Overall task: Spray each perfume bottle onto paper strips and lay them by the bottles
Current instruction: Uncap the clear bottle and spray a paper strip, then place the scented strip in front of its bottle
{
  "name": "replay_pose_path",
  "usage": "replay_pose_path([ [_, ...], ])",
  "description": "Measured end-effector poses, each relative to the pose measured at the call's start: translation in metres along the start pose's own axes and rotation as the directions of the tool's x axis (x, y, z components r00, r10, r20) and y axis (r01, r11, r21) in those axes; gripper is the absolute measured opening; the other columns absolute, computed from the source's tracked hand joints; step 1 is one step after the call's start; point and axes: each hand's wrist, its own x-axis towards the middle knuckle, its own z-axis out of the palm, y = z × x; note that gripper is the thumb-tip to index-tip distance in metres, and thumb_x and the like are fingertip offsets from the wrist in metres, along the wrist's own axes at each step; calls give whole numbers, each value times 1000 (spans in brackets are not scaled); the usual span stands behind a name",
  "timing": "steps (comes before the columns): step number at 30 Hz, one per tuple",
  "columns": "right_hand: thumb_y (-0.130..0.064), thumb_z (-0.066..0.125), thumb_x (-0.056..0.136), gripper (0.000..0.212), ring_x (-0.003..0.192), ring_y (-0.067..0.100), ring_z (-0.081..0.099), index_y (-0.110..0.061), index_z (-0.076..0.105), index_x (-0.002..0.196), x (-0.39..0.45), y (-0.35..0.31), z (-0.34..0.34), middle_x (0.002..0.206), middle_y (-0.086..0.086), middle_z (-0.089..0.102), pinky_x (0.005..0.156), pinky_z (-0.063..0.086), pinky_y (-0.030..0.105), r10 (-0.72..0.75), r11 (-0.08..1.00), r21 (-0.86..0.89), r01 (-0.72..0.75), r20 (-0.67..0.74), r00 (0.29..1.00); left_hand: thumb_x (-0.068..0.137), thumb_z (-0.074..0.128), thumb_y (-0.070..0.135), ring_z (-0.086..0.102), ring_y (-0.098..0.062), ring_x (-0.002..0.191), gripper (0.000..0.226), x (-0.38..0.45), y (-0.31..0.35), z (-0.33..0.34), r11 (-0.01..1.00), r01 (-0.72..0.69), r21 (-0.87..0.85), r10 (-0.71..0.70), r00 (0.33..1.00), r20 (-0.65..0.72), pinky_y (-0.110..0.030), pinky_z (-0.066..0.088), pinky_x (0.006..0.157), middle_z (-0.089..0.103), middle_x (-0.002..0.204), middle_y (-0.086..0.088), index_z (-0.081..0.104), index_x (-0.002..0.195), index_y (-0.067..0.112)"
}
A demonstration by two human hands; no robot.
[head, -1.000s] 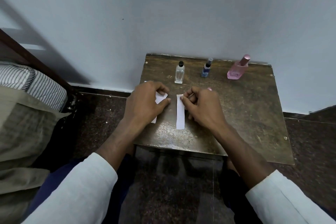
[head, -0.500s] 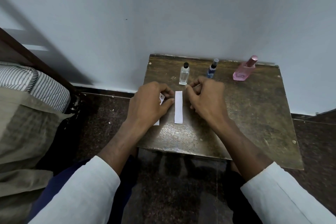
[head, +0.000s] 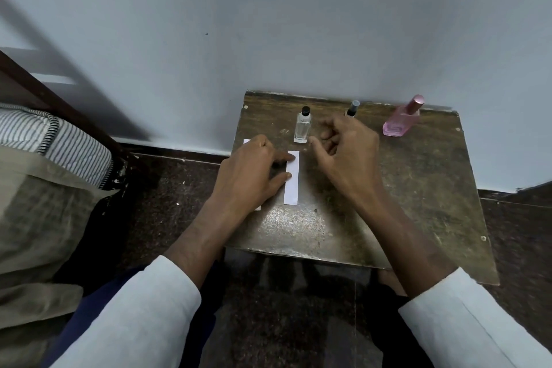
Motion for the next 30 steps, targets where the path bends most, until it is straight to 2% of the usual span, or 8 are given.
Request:
replay_pose_path([
  [4, -15, 81, 91, 7, 73, 5, 56, -12, 79, 97, -11, 11, -25, 91, -4, 65, 69, 40, 0, 18, 988, -152, -15, 19, 1000, 97, 75, 46, 62, -11, 107, 37, 6, 1, 0, 1000, -4, -29, 3, 1000, -16, -28, 46, 73, 57, 116, 12, 71, 135, 44],
  [9, -39, 82, 90, 32, 101, 20, 63, -22, 79, 116, -18, 27, -38, 109, 2, 71, 87, 51, 32, 117, 953, -297, -60, 177, 977, 95, 78, 45, 63, 1, 95, 18, 14, -2, -2, 990, 15, -139, -27, 996, -84, -29, 53, 73, 60, 104, 17, 77, 113, 42],
  [11, -38, 83, 89, 38, 105, 19, 62, -24, 75, 123, -20, 27, -38, 114, 1, 70, 90, 50, 32, 124, 954, -295, -53, 229, 965, 92, 80, 44, 58, 9, 82, 14, 18, -2, -3, 973, 70, -222, -105, 983, -152, -26, 51, 72, 61, 98, 22, 76, 105, 38],
  [14, -26, 82, 92, 31, 97, 15, 63, -21, 76, 122, -17, 29, -34, 113, 2, 72, 84, 47, 26, 94, 954, -299, -18, 241, 966, 91, 81, 47, 57, 4, 73, 31, 25, 1, -2, 944, 91, -317, -164, 963, -213, -27, 54, 72, 68, 111, 19, 71, 118, 36],
  [16, -17, 80, 93, 28, 92, 15, 68, -17, 76, 120, -14, 27, -32, 109, 3, 76, 83, 49, 23, 60, 967, -253, -11, 186, 981, 90, 82, 48, 60, -2, 71, 46, 28, 4, 0, 936, 69, -346, -149, 966, -210, -31, 59, 78, 69, 120, 16, 68, 132, 33],
  [19, -19, 86, 89, 36, 84, 1, 72, -15, 72, 123, -10, 15, -31, 101, -6, 76, 78, 57, 12, 114, 992, 44, -114, -3, 993, 90, 82, 46, 63, -3, 72, 58, 33, 8, 2, 926, 37, -375, -120, 972, -201, -33, 60, 81, 69, 126, 17, 63, 143, 29],
  [22, -22, 86, 90, 28, 85, 1, 75, -10, 72, 111, -4, 3, -28, 98, -5, 77, 78, 60, 14, 73, 972, 232, -31, -174, 982, 92, 81, 45, 64, -2, 72, 58, 36, 9, 4, 931, 44, -363, -129, 968, -215, -31, 61, 76, 70, 125, 22, 60, 145, 34],
  [30, -11, 80, 97, 18, 97, 10, 76, -2, 77, 112, 11, -12, -9, 104, 4, 78, 88, 64, 30, -151, 952, 206, 225, -322, 935, 94, 80, 43, 66, 5, 73, 44, 40, 15, 4, 938, 32, -345, -113, 969, -219, -30, 61, 73, 73, 119, 25, 66, 136, 42],
])
